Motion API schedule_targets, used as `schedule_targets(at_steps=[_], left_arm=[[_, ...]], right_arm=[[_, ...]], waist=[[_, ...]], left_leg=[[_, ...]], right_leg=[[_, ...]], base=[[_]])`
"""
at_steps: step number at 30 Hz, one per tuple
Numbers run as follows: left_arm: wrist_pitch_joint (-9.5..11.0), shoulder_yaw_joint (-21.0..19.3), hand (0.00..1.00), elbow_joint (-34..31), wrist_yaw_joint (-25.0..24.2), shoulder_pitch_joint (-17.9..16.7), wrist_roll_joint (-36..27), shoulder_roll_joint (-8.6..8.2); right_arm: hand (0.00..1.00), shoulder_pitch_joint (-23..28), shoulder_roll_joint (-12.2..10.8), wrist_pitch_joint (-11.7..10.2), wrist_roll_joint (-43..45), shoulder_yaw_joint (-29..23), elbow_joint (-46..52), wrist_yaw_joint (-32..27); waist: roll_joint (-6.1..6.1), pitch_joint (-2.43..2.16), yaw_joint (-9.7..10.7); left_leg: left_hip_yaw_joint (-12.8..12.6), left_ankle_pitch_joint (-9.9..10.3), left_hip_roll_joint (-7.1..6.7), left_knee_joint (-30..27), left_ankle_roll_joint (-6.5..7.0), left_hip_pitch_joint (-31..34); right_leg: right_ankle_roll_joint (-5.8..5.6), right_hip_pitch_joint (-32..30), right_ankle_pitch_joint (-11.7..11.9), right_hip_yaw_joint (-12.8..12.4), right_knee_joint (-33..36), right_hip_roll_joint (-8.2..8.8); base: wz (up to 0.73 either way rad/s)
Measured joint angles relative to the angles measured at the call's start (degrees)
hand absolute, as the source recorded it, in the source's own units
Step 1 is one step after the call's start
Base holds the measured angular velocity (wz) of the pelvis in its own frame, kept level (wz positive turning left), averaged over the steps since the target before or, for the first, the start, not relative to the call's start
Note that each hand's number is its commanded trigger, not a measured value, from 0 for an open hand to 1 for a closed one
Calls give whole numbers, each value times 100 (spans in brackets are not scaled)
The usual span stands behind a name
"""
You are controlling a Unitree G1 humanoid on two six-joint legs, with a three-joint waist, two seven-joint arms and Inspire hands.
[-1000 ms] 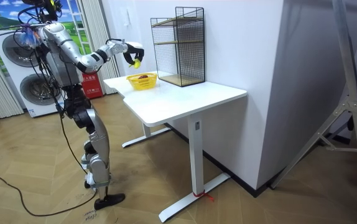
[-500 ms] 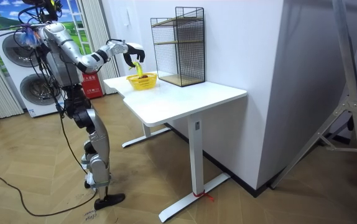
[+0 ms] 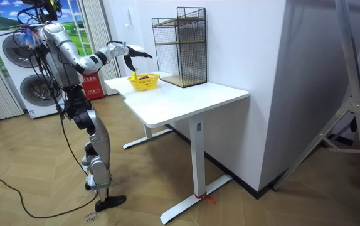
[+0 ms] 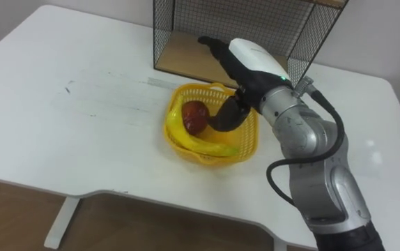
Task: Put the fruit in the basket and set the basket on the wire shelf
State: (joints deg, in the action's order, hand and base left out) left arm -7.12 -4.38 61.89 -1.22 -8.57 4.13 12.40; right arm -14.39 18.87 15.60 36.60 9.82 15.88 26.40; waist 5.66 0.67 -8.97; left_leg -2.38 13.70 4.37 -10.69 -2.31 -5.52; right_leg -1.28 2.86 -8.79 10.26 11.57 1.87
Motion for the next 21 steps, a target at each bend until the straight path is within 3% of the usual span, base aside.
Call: schedule_targets(at_steps=[17, 21], left_arm=[[1, -61, 0, 21, -23, -27, -44, -27], [13, -179, 0, 213, 119, -29, -719, -32]], right_arm=[[0, 140, -24, -5, -160, -287, -12, -126], [0, 404, -24, -120, -699, -518, -124, -324]], waist=[[-43, -32, 83], [-74, -35, 137]], left_leg=[[-8, 0, 0, -72, 0, -8], [-7, 0, 0, -43, 0, -15]], right_leg=[[5, 4, 3, -18, 4, 2], [7, 23, 5, -25, 7, 3]], base=[[0], [0]])
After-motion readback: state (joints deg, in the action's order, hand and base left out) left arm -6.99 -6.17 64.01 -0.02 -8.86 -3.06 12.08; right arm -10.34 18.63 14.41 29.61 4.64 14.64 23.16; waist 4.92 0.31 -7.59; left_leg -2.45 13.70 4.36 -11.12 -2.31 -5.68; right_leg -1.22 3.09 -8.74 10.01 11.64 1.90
